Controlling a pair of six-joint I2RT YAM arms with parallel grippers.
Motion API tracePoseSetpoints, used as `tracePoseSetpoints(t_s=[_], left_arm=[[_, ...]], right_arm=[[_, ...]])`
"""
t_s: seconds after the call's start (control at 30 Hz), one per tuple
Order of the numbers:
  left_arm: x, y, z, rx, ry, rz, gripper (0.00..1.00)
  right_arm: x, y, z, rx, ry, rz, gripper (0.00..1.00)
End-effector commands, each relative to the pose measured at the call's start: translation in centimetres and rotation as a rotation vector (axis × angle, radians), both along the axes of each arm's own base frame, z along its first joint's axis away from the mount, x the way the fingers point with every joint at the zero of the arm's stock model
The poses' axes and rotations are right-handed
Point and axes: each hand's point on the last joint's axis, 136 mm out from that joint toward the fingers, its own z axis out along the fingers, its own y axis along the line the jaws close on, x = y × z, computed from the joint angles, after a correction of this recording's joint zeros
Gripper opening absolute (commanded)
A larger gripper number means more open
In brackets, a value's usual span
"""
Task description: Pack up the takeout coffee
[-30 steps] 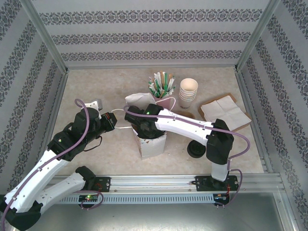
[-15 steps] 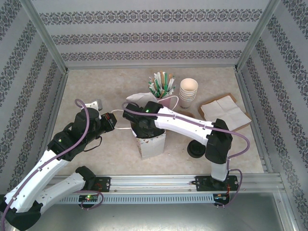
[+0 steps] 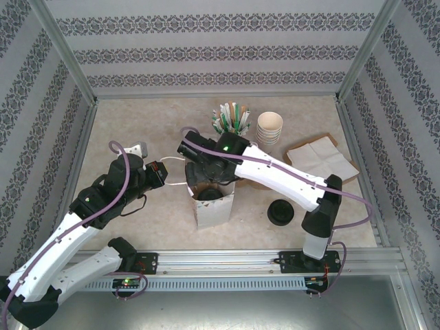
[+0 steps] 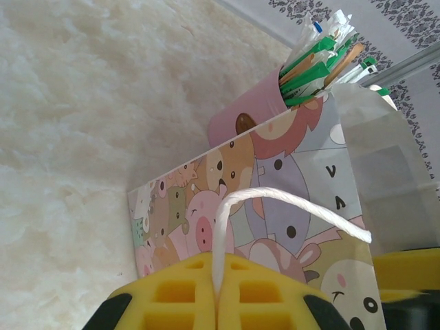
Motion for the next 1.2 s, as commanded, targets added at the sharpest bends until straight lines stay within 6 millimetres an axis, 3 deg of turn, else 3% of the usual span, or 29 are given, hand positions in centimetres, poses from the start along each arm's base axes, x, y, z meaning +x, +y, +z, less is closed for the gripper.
tracePoseSetpoints(t_s=[0.0,0.53,0.8,1.0,1.17], left_arm=[[-0.2,0.2,0.3,0.017,-0.002,0.006,0.00],[-0.4,0.8,0.4,0.032,-0.014,0.025,0.00],[-0.3,1.1,0.4,0.046,-0.024,0.028,0.00],[-0.2,1.4,0.7,0.070,-0.044,0.033,0.00],[0.0,1.4,0.7,0.077,-0.049,0.034,0.00]], right_arm=[[0.1,-0.9,3.7,0.048,-0.071,0.023,0.86],[-0.2,-3.1,8.5,0.020,-0.124,0.060,0.77],[0.0,-3.9,12.8,0.103,-0.257,0.100,0.77],[1.4,-6.5,16.8,0.125,-0.431,0.088,0.77],[3.6,-9.7,17.8,0.124,-0.504,0.019,0.77]])
